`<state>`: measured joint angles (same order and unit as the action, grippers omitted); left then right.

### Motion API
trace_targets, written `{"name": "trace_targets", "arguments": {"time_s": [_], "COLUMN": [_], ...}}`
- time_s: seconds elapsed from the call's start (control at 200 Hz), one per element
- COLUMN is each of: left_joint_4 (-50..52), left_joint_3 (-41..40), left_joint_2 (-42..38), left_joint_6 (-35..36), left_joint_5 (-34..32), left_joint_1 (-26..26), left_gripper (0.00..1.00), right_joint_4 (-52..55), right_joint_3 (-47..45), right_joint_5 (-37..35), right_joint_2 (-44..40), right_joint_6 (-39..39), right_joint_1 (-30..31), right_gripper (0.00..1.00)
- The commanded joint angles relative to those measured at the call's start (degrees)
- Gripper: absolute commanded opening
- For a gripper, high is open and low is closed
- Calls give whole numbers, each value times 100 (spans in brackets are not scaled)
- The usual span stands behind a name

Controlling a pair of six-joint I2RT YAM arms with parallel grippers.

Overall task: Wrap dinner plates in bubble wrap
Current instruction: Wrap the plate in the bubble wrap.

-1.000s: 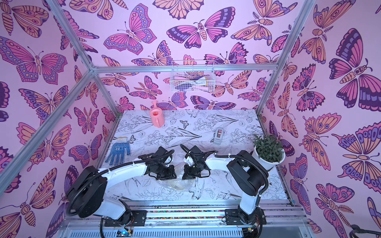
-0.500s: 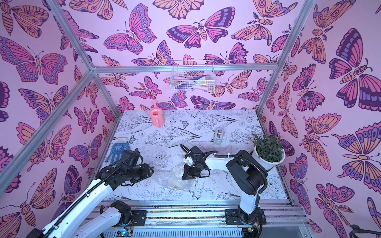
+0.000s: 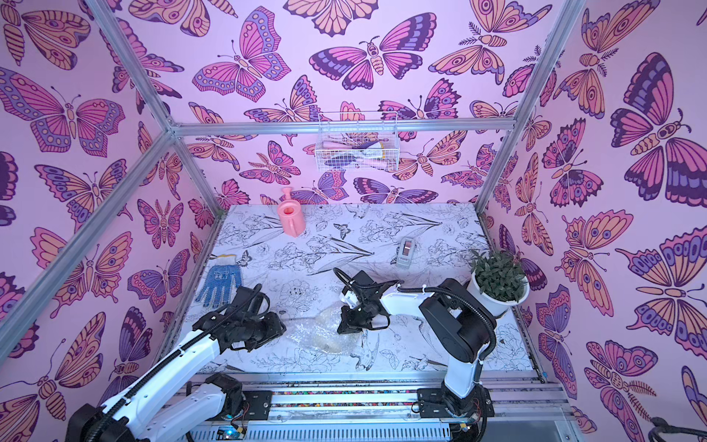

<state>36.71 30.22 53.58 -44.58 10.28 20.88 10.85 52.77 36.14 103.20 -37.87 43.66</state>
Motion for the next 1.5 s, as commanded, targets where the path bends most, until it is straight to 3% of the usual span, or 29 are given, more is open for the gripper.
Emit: {"name": "trace_targets", "arguments": {"time_s": [0.0, 0.115, 0.335, 0.511, 0.646, 0.891, 1.112, 1.492], "left_joint_4": [-924, -1112, -1101, -1276, -1649, -3046, -4221, -5716], "left_joint_3": [-264, -349, -289, -36, 417, 1073, 1594, 813], "left_joint_2": [-134, -219, -692, -596, -130, 1374, 3024, 4137], "left_joint_6": [158, 272, 368, 499, 603, 461, 273, -625], "left_joint_5": [151, 105, 274, 911, 1076, 1323, 1702, 1867], "left_joint_1": [-56, -67, -76, 56, 522, 1333, 1683, 1860], "left_gripper": [47, 34, 0, 0, 0, 0, 0, 0], "right_joint_4": [406, 403, 402, 432, 388, 309, 215, 123], "right_joint_3": [-102, -118, -127, -136, -127, -162, -236, -337], "right_joint_5": [-442, -458, -482, -581, -564, -565, -558, -621], "right_joint_2": [322, 298, 315, 337, 404, 446, 438, 258], "right_joint_6": [41, 34, 29, 49, 43, 12, -41, -162], "right_joint_1": [2, 2, 2, 17, 20, 20, 29, 29], "right_gripper": [1, 1, 0, 0, 0, 0, 0, 0]}}
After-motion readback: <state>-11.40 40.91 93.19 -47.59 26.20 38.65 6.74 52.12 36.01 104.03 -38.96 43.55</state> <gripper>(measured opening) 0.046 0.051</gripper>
